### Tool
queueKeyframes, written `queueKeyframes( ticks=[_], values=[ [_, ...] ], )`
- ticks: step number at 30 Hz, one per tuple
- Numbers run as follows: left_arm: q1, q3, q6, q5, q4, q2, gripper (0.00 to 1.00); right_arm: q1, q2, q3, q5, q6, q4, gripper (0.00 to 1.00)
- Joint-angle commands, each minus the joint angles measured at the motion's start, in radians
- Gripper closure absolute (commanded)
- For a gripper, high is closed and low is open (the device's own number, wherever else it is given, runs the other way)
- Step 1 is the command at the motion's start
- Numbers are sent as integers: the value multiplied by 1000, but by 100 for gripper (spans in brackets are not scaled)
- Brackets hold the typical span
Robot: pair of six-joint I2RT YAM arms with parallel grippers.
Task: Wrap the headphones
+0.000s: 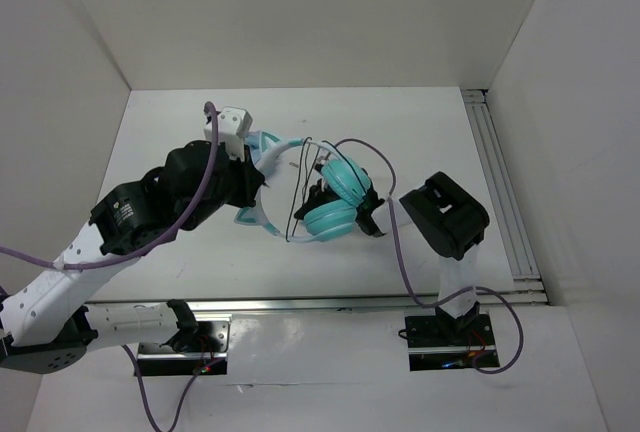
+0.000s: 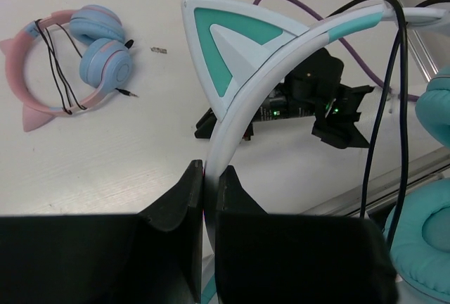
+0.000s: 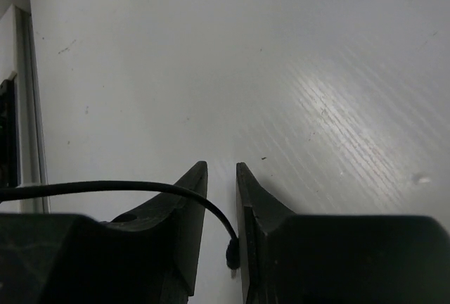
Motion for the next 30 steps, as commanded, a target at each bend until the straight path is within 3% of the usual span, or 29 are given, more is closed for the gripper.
queueKeyframes(
  ticks=[1,7,17,30],
  values=[
    [-5,7,-73,-21,97,-37,100,14,62,31,6,52,127,69],
    [-5,-15,-84,-96,85,-60,100,43,135,55,6,62,115,69],
    [-5,-15,-102,-202,54,-69,100,52,78,0,48,23,28,69],
    [54,-15,-59,-170,63,-60,100,43,46,-27,57,-18,-41,61]
  ],
)
